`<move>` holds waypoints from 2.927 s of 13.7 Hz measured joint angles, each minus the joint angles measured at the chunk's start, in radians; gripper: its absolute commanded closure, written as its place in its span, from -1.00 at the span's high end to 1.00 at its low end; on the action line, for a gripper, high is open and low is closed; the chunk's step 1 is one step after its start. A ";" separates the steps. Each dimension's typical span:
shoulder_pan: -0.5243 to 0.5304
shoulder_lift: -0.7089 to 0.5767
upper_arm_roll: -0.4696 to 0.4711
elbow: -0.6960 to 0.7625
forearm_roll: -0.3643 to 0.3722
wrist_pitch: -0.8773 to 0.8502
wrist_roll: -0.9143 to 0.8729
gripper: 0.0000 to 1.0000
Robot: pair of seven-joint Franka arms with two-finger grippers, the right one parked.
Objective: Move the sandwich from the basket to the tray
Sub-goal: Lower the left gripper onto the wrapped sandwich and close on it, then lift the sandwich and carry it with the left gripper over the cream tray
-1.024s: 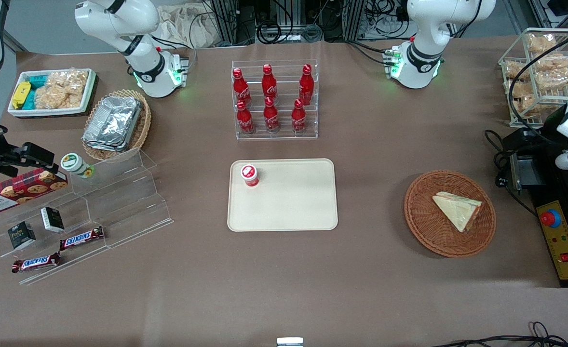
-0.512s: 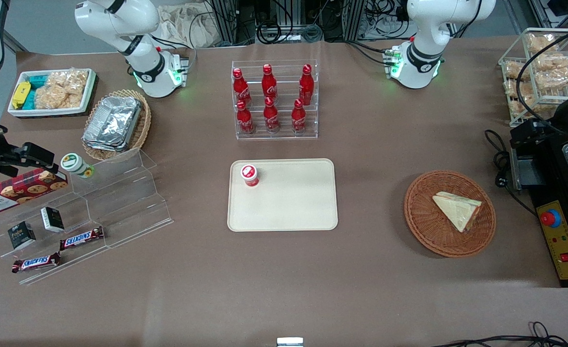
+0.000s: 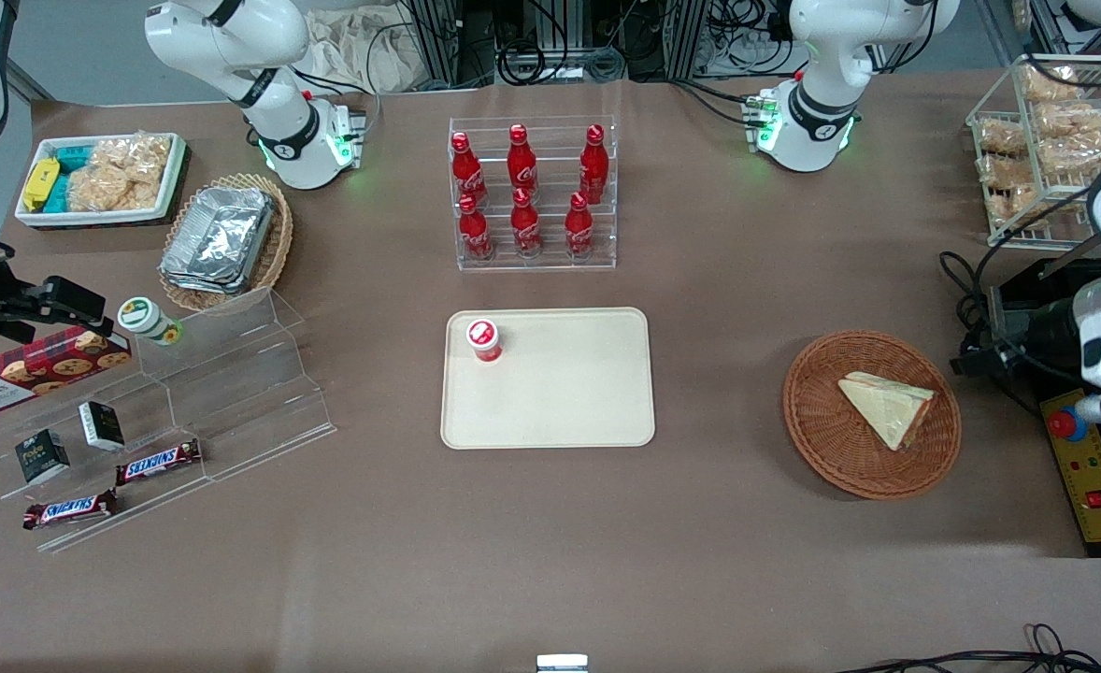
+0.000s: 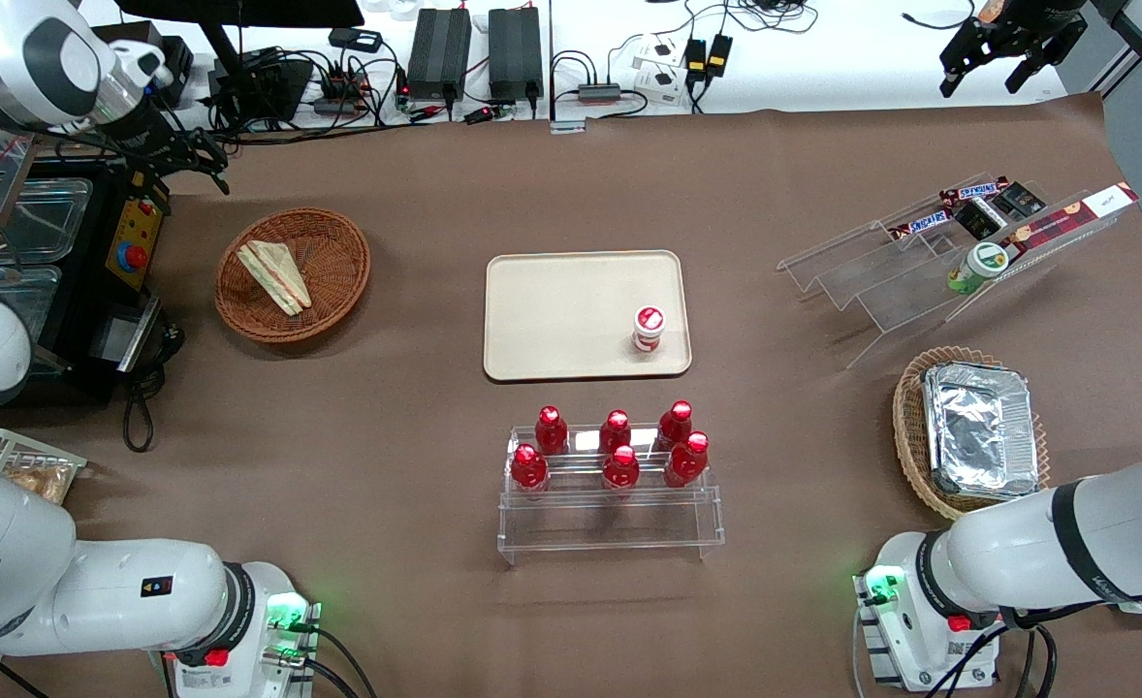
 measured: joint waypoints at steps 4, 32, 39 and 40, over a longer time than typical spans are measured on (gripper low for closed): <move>0.009 0.129 -0.004 -0.032 -0.065 0.175 -0.005 1.00; -0.010 -0.172 -0.225 0.290 0.076 -0.467 -0.089 -1.00; -0.023 -0.132 -0.671 0.257 0.168 -0.377 -0.569 -1.00; -0.023 -0.081 -0.714 0.237 0.205 -0.318 -0.620 -1.00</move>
